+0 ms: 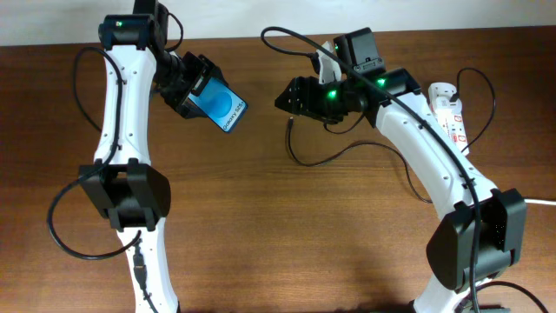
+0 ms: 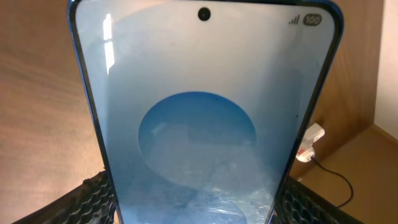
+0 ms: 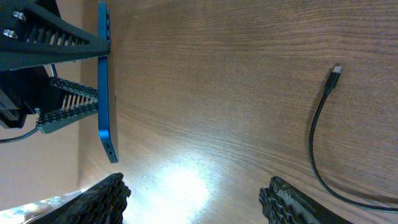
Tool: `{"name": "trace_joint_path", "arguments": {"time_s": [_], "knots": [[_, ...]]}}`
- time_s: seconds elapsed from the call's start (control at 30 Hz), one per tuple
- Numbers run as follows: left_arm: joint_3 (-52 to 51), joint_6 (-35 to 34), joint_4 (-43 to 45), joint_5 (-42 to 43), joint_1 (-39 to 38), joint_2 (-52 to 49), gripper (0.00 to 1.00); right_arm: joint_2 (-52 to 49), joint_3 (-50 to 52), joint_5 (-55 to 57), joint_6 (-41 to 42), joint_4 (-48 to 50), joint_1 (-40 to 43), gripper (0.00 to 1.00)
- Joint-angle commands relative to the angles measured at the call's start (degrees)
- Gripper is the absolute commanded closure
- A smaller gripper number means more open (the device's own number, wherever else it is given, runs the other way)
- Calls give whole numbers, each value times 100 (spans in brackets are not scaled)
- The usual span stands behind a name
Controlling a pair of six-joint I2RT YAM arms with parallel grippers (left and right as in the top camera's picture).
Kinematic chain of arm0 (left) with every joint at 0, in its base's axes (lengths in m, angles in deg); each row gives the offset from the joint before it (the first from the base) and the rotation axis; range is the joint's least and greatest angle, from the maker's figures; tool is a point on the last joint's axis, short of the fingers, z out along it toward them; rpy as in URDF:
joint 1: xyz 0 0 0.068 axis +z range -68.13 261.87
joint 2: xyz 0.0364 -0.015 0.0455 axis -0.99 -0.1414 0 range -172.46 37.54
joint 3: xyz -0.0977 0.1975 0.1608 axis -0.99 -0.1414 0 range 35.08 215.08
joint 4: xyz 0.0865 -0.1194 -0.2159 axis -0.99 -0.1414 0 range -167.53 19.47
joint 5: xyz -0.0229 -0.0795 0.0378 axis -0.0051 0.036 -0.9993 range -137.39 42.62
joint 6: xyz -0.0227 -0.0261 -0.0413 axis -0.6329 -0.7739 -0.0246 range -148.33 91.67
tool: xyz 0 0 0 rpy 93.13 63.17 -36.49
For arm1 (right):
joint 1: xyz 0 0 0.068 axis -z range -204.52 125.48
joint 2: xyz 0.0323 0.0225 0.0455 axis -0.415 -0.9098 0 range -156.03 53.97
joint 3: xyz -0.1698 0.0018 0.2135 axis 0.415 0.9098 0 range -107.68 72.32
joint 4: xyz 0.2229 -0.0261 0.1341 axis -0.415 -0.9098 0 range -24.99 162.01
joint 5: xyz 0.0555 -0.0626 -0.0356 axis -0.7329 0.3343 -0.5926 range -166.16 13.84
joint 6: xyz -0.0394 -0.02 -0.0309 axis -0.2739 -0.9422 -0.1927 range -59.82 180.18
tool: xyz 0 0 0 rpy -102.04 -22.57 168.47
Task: Plug charger to phone and switch on socket
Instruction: 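Lift the phone with the left gripper toward the right gripper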
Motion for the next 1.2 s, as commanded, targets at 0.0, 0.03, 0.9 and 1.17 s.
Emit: {"name": "trace_joint_path", "arguments": {"time_s": [0.0, 0.03, 0.9, 1.17], "knots": [[131, -404, -186, 350, -2, 24, 100, 9, -92, -118, 76, -50, 39, 26], [131, -457, -192, 610, -2, 24, 100, 9, -92, -52, 149, -120, 103, 26], [131, -1598, -463, 660, -116, 24, 100, 7, -92, -249, -221, -472, 485, 25], [131, -2498, -444, 339, -267, 24, 100, 7, -92, -1318, -302, 264, 291, 25]]}}
